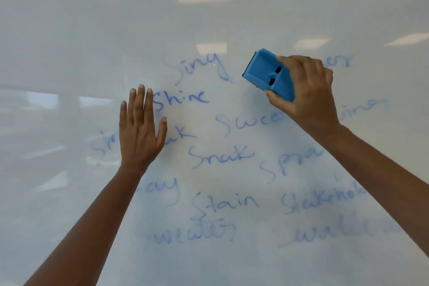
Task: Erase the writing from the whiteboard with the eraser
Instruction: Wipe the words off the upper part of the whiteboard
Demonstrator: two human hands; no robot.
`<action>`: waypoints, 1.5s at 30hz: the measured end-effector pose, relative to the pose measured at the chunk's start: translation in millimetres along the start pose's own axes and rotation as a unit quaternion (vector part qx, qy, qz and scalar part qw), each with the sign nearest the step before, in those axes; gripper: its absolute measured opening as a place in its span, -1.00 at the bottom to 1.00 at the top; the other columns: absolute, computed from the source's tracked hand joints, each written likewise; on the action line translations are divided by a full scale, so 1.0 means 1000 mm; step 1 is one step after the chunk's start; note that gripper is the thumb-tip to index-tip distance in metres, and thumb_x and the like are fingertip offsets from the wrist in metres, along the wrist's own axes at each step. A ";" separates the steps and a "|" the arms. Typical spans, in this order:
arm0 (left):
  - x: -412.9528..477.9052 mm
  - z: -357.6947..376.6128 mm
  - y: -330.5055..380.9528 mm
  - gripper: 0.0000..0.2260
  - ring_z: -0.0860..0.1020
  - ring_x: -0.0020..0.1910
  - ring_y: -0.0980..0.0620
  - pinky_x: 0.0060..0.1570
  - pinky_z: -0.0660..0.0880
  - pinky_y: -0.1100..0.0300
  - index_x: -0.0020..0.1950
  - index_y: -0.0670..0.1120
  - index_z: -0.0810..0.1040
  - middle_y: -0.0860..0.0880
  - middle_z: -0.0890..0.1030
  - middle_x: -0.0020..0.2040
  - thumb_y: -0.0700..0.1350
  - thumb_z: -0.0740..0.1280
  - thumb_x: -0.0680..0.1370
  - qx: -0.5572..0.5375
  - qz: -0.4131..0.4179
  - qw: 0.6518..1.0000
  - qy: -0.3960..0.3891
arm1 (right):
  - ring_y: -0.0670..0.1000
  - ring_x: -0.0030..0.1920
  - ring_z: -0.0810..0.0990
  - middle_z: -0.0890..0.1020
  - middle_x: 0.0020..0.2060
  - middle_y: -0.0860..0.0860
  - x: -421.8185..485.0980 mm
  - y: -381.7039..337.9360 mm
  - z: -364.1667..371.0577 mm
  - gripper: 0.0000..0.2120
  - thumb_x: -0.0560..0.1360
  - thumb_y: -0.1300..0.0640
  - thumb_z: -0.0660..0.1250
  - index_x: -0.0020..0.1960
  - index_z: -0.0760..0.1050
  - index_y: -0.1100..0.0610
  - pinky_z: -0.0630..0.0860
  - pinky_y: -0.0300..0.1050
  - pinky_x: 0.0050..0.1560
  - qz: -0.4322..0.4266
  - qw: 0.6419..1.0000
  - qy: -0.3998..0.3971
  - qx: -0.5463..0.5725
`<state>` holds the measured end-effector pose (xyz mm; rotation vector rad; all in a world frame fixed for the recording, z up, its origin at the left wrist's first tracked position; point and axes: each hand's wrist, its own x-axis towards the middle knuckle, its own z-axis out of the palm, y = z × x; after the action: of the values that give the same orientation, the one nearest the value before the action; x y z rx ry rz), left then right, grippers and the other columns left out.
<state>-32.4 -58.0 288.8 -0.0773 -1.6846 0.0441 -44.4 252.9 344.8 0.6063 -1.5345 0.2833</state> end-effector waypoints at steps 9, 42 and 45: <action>0.044 -0.001 -0.053 -0.44 0.06 0.46 -0.19 0.40 -0.03 -0.07 0.46 -0.29 0.09 -0.28 0.11 0.47 0.03 -0.04 0.56 0.017 -0.012 0.999 -0.028 | 0.18 0.18 0.41 0.45 0.24 0.18 0.090 -0.035 0.053 -0.48 0.53 -0.01 0.24 0.39 0.28 0.22 0.39 0.07 0.03 -0.032 0.999 0.004 -0.032; 0.050 0.006 -0.104 -0.47 -0.03 0.46 0.04 0.39 -0.24 0.27 0.47 -0.18 0.05 0.00 0.02 0.46 0.02 -0.21 0.55 -0.161 -0.014 0.986 -0.024 | 0.02 -0.08 0.63 0.59 0.20 -0.01 0.014 -0.122 0.113 -0.57 0.40 -0.06 0.42 0.25 0.50 -0.01 0.51 -0.18 -0.21 -0.435 0.896 -0.078 -0.041; 0.049 0.006 -0.105 -0.47 -0.03 0.46 0.01 0.39 -0.25 0.24 0.47 -0.21 0.04 -0.03 0.00 0.47 -0.01 -0.18 0.55 -0.128 -0.001 0.991 -0.030 | 0.09 -0.10 0.64 0.57 0.21 0.09 0.062 -0.102 0.108 -0.59 0.44 -0.03 0.36 0.25 0.50 0.07 0.54 -0.11 -0.20 -0.369 0.927 -0.034 -0.062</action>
<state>-46.9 -158.8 344.7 -0.2686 -1.7425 -0.1739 -78.2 99.5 378.4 1.0478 -1.2714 -0.4107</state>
